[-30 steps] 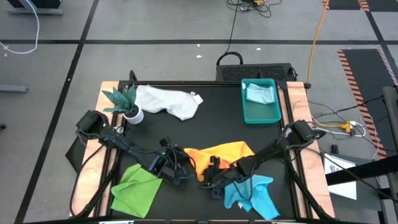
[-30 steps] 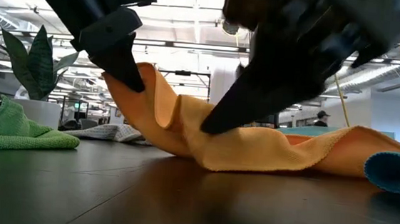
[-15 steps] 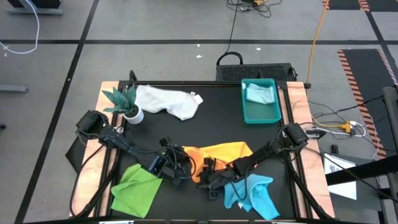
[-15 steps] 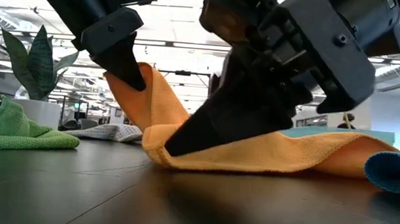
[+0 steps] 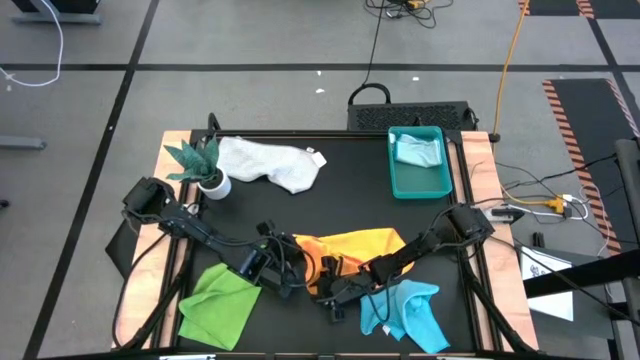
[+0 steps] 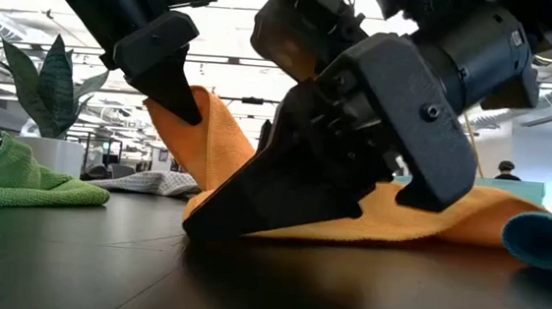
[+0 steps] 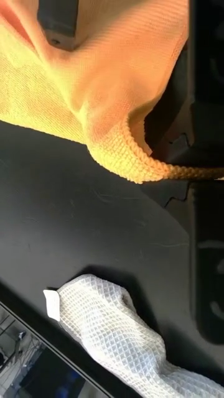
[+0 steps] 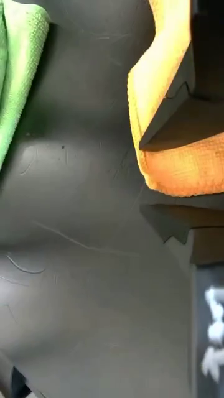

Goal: Fold microfiber towels
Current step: Fold the orange microfiber cloth

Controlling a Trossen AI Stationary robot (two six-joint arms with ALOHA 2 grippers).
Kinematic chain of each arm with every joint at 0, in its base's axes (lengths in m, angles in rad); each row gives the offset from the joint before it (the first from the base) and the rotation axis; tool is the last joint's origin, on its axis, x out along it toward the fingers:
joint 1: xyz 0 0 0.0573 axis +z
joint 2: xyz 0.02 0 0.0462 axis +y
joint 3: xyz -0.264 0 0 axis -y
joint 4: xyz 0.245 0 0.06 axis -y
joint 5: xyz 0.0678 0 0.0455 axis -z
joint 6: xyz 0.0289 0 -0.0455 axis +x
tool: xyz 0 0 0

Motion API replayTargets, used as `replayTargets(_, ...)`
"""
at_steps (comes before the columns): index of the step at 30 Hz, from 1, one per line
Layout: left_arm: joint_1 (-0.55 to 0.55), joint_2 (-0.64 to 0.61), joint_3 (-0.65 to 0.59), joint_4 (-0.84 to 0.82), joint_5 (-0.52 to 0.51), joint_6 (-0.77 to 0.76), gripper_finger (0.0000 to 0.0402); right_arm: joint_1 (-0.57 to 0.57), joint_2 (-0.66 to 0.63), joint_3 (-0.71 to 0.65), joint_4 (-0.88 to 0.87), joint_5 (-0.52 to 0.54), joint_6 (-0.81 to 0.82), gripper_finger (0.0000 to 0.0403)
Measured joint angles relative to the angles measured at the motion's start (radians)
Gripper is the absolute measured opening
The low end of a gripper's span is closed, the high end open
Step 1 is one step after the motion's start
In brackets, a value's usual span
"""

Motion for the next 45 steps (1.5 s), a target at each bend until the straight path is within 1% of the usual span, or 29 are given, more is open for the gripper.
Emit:
replayTargets(2,0.000,0.000,0.000,-0.004,0.000,-0.002,0.0006,0.000,-0.003,0.000,-0.023,0.024,-0.003,0.0113)
replayTargets(7,-0.014,-0.002,0.000,-0.025,0.000,0.005,0.0017,0.001,-0.051,0.000,-0.146,0.092,-0.031,0.0019)
replayTargets(8,-0.022,-0.010,0.000,-0.042,0.001,0.005,0.0014,0.005,-0.072,-0.001,-0.181,0.107,-0.038,0.0010)
replayTargets(11,-0.062,-0.066,0.000,-0.075,0.004,0.002,0.0005,0.019,-0.164,-0.006,-0.246,0.163,-0.057,0.0012)
replayTargets(13,-0.101,-0.123,0.000,-0.089,0.001,0.017,0.0009,0.041,-0.256,-0.004,-0.272,0.200,-0.091,0.0010)
replayTargets(16,-0.167,-0.229,0.000,-0.055,-0.020,0.073,0.0016,0.081,-0.393,-0.008,-0.267,0.214,-0.159,0.0003)
replayTargets(19,-0.233,-0.339,0.000,0.021,-0.032,0.152,0.0011,0.129,-0.525,-0.009,-0.247,0.212,-0.206,0.0003)
replayTargets(22,-0.301,-0.427,0.001,0.139,-0.028,0.251,0.0005,0.190,-0.632,-0.008,-0.185,0.212,-0.248,0.0002)
replayTargets(24,-0.343,-0.469,0.001,0.225,-0.023,0.321,0.0010,0.235,-0.676,-0.008,-0.136,0.207,-0.271,0.0002)
replayTargets(27,-0.387,-0.505,0.001,0.340,0.033,0.418,0.0018,0.289,-0.708,-0.008,-0.020,0.177,-0.278,0.0002)
replayTargets(30,-0.413,-0.519,0.001,0.399,0.049,0.503,0.0009,0.325,-0.724,-0.008,0.068,0.166,-0.305,0.0001)
replayTargets(31,-0.414,-0.520,0.001,0.398,0.039,0.516,0.0006,0.331,-0.727,-0.008,0.064,0.197,-0.311,0.0001)
replayTargets(33,-0.408,-0.520,0.001,0.368,-0.011,0.519,0.0006,0.336,-0.728,-0.008,0.017,0.321,-0.311,0.0001)
replayTargets(35,-0.388,-0.518,0.001,0.310,-0.051,0.482,0.0013,0.333,-0.728,-0.008,-0.065,0.491,-0.306,0.0001)
replayTargets(37,-0.349,-0.511,0.001,0.236,-0.056,0.420,0.0018,0.324,-0.728,-0.008,-0.166,0.660,-0.282,0.0001)
replayTargets(38,-0.329,-0.505,0.001,0.200,-0.055,0.384,0.0018,0.319,-0.728,-0.009,-0.215,0.734,-0.268,0.0001)
replayTargets(39,-0.311,-0.501,0.001,0.167,-0.050,0.351,0.0017,0.315,-0.728,-0.009,-0.256,0.787,-0.255,0.0001)
replayTargets(40,-0.297,-0.499,0.000,0.142,-0.044,0.326,0.0014,0.311,-0.728,-0.009,-0.288,0.821,-0.246,0.0001)
replayTargets(42,-0.273,-0.499,0.000,0.136,-0.021,0.310,0.0006,0.305,-0.728,-0.009,-0.306,0.832,-0.238,0.0001)
replayTargets(43,-0.267,-0.499,0.000,0.139,-0.001,0.311,0.0005,0.304,-0.728,-0.009,-0.305,0.815,-0.242,0.0001)
replayTargets(45,-0.267,-0.499,0.000,0.157,0.052,0.320,0.0008,0.305,-0.728,-0.009,-0.287,0.728,-0.268,0.0001)
